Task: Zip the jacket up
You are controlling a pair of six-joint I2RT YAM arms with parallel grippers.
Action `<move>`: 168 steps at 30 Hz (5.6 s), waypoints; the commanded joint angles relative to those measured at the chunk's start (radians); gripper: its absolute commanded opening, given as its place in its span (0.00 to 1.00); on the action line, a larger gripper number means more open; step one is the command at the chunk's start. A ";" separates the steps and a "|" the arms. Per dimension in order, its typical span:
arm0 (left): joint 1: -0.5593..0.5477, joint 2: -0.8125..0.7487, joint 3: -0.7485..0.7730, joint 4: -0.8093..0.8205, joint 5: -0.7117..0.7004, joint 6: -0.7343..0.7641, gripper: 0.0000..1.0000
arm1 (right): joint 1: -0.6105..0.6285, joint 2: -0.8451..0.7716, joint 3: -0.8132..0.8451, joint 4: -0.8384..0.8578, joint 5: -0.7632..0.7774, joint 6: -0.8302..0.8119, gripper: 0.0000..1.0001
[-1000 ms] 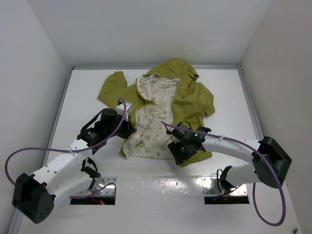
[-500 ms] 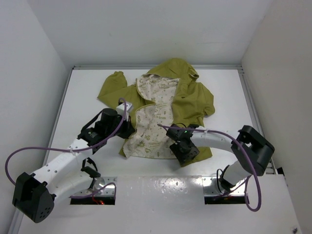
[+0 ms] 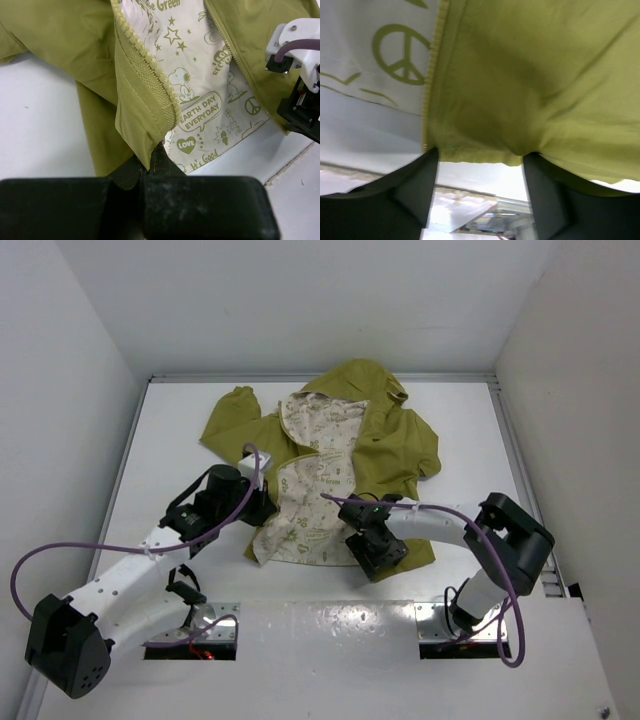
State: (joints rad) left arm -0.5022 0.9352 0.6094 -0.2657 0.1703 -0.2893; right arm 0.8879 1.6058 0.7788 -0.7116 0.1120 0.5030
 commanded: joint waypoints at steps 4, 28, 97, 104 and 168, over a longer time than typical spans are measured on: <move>0.007 -0.022 -0.008 0.039 -0.003 0.007 0.00 | 0.008 0.051 0.004 0.050 -0.015 0.045 0.59; 0.007 -0.041 -0.026 0.048 -0.003 -0.002 0.00 | -0.030 0.079 -0.087 0.199 -0.132 0.009 0.00; 0.129 -0.009 -0.163 0.902 0.934 -0.633 0.00 | -0.267 -0.475 -0.208 1.374 -0.899 0.227 0.00; 0.129 0.022 -0.154 0.902 0.934 -0.633 0.00 | -0.262 -0.481 -0.205 1.376 -0.913 0.223 0.00; 0.091 0.030 -0.076 0.714 0.893 -0.478 0.00 | -0.211 -0.507 -0.196 1.172 -0.802 0.045 0.00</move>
State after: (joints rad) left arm -0.4007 0.9688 0.4900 0.3927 1.0504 -0.7547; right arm 0.6643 1.1122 0.5518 0.4324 -0.7059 0.5941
